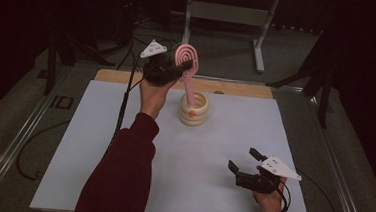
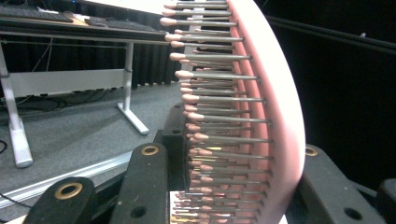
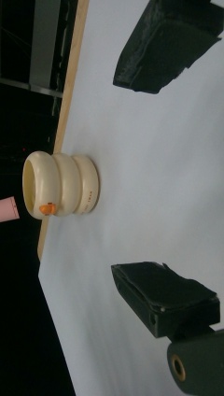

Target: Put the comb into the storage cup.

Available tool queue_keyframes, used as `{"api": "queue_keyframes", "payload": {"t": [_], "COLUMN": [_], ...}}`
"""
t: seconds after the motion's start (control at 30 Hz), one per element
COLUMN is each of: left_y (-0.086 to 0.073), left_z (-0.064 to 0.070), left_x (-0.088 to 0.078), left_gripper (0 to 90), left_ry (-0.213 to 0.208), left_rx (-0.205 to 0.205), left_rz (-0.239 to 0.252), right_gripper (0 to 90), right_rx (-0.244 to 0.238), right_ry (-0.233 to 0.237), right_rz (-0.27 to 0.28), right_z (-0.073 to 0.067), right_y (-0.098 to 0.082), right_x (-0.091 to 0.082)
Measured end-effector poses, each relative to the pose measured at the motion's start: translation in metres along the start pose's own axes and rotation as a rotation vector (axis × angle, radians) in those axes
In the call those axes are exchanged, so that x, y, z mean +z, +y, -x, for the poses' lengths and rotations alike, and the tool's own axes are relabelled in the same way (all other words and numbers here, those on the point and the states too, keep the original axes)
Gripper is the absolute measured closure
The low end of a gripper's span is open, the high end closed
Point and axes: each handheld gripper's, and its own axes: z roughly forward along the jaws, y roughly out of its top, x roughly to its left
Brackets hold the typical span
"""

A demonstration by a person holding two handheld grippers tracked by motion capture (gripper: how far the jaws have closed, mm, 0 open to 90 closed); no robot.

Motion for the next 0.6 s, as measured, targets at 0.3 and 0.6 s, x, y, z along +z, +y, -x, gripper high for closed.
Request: {"api": "queue_keyframes", "payload": {"t": [0.3, 0.6], "left_y": [0.0, -0.004], "left_z": [0.002, 0.0], "left_x": [0.007, 0.013], "left_gripper": [64.7, 64.7], "left_ry": [0.005, 0.027], "left_rx": [-0.005, -0.007], "left_rz": [0.009, 0.003], "right_gripper": [9.2, 9.2], "right_rx": [0.004, 0.006], "right_ry": [0.002, 0.001], "right_rz": [0.005, 0.006], "right_z": [0.0, 0.001], "right_y": [0.001, 0.001], "right_x": [0.0, 0.0]}}
